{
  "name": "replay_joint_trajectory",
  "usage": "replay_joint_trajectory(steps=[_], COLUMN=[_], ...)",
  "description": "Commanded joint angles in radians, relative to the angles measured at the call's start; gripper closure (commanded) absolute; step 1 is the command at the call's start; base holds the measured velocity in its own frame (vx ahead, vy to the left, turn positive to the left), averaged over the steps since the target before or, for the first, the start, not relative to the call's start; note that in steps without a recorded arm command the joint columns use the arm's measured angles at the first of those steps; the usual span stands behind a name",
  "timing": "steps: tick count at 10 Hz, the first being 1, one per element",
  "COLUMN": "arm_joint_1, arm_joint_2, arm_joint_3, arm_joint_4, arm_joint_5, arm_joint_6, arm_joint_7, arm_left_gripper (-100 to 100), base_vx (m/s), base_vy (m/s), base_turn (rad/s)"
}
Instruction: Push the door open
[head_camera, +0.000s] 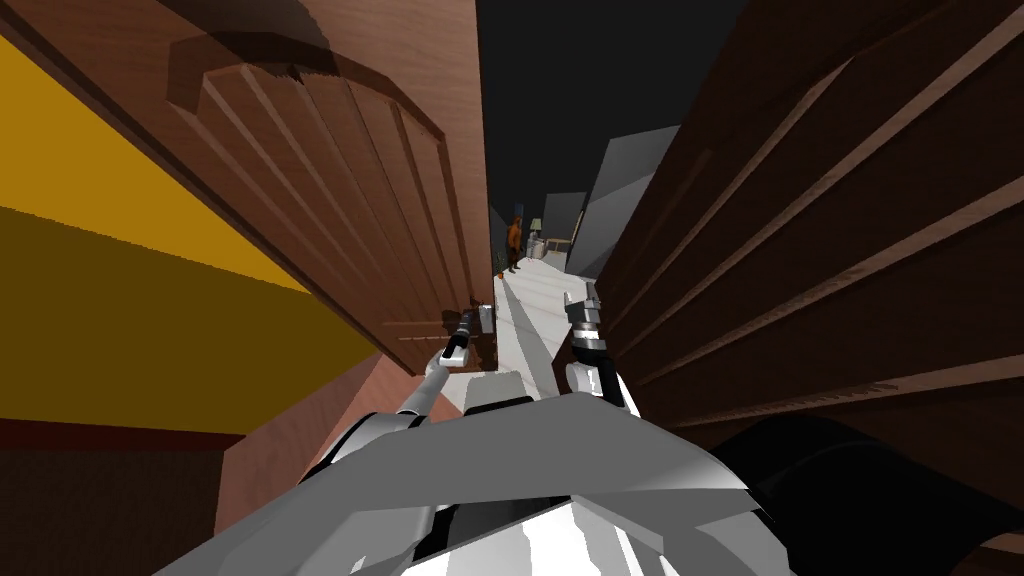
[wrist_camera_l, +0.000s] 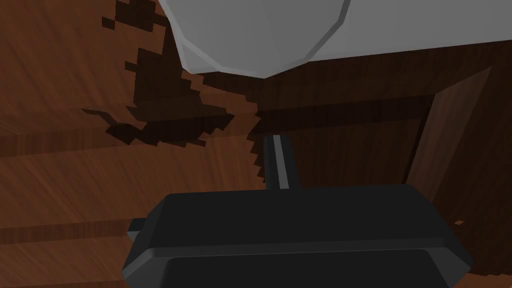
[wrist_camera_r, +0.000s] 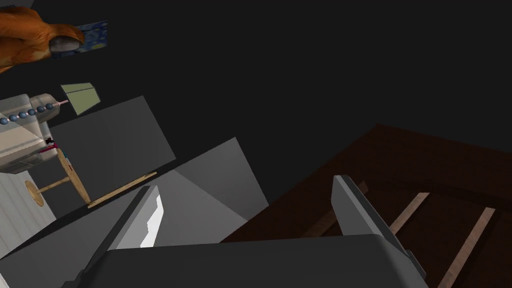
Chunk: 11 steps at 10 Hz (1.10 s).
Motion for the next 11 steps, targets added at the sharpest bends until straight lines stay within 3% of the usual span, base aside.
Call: replay_joint_trajectory(steps=[1, 5, 8, 9, 11], arm_joint_1=[0.003, -0.001, -0.004, -0.008, -0.009], arm_joint_2=[0.0, -0.016, -0.05, -0.042, -0.03], arm_joint_3=[0.003, 0.007, 0.01, 0.01, 0.015], arm_joint_4=[0.0, -0.006, -0.012, -0.003, 0.0], arm_joint_5=[0.001, 0.006, 0.01, 0.009, 0.01], arm_joint_6=[0.006, 0.017, 0.027, 0.022, 0.019], arm_joint_7=[-0.003, -0.006, -0.009, -0.009, -0.013], arm_left_gripper=[-100, -100, -100, -100, -100], base_vx=[-0.215, -0.227, -0.232, -0.111, 0.13], base_vy=[-0.043, -0.069, -0.077, -0.022, -0.033], base_turn=[0.013, 0.038, 0.056, 0.004, -0.023])
